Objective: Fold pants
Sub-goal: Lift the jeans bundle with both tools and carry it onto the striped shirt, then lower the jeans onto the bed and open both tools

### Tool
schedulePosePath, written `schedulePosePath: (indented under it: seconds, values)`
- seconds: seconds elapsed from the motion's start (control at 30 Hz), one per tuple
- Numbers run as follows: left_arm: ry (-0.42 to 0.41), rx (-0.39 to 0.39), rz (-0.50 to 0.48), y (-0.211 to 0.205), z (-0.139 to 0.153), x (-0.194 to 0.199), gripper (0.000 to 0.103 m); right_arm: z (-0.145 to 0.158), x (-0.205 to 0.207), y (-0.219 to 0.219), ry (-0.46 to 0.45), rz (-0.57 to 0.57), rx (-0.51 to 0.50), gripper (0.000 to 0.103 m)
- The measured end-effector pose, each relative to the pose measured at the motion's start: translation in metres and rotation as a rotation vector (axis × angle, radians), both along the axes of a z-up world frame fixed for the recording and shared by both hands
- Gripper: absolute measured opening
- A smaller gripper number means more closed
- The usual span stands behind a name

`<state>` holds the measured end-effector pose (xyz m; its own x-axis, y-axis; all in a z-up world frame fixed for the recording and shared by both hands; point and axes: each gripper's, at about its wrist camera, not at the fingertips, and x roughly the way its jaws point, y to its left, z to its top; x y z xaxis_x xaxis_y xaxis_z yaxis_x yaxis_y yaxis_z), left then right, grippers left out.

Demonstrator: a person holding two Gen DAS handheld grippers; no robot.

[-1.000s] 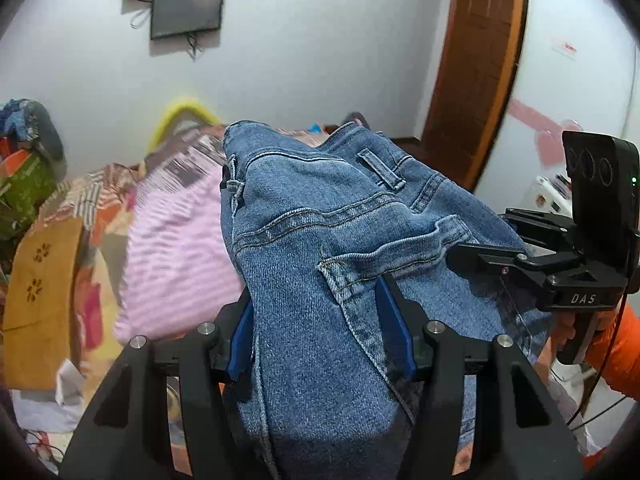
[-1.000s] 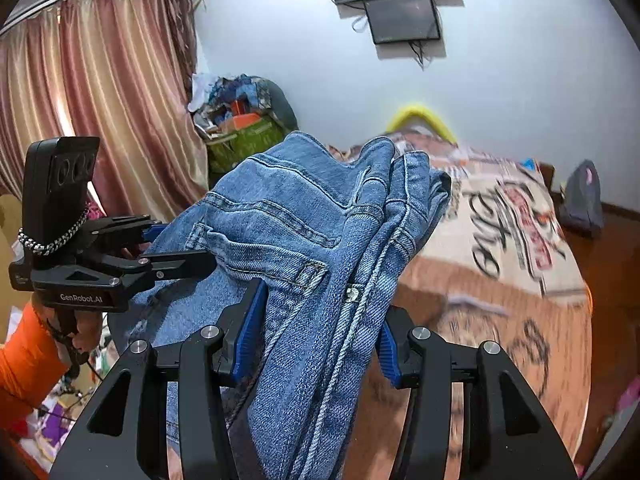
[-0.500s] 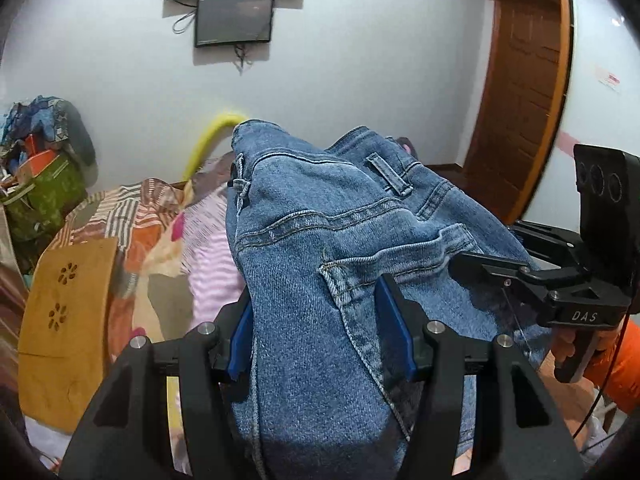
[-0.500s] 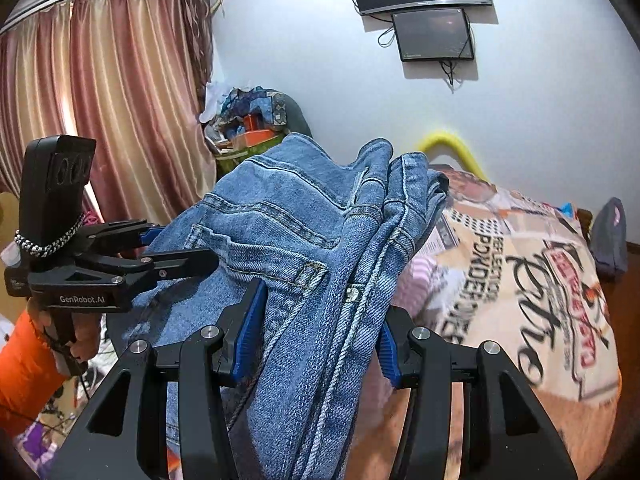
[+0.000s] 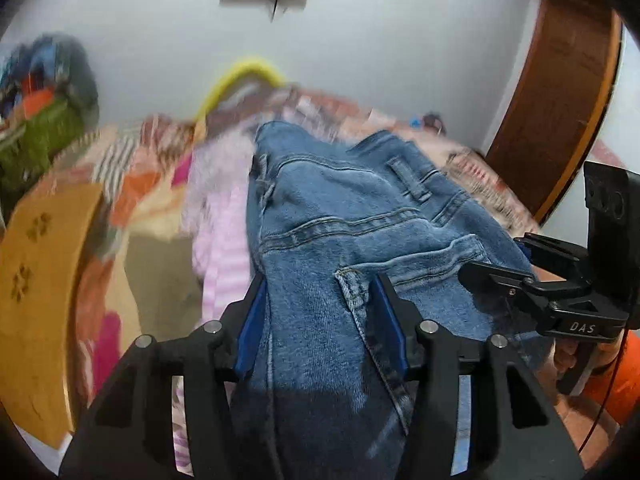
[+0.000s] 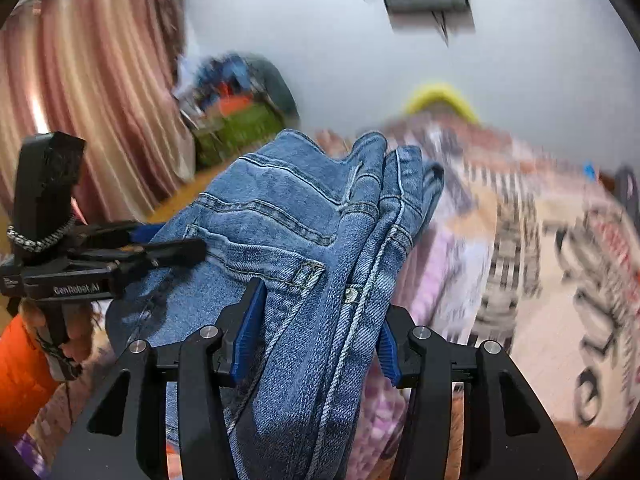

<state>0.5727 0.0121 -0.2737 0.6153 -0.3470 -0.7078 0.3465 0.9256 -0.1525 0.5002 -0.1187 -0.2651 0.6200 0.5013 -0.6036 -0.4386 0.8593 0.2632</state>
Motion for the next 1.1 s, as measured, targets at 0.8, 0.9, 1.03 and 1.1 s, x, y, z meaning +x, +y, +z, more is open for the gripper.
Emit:
schedulePosePath:
  seconds: [0.8,0.9,1.03,1.1]
  values:
    - [-0.2,0.077,0.172,0.005,0.107,-0.107,0.056,0.1,-0.09,-0.03,-0.116,-0.097,-0.01,0.058]
    - [-0.265,0.083,0.18,-0.004,0.135,-0.141,0.056,0.13,-0.119,-0.03,-0.184,-0.099,-0.003,0.058]
    - [-0.348,0.062,0.174,-0.013,0.17,-0.189,0.056,0.163,-0.161,-0.029,-0.262,-0.095,0.011,0.058]
    - [-0.387,0.041,0.164,-0.016,0.186,-0.214,0.056,0.179,-0.184,-0.026,-0.299,-0.092,0.021,0.058]
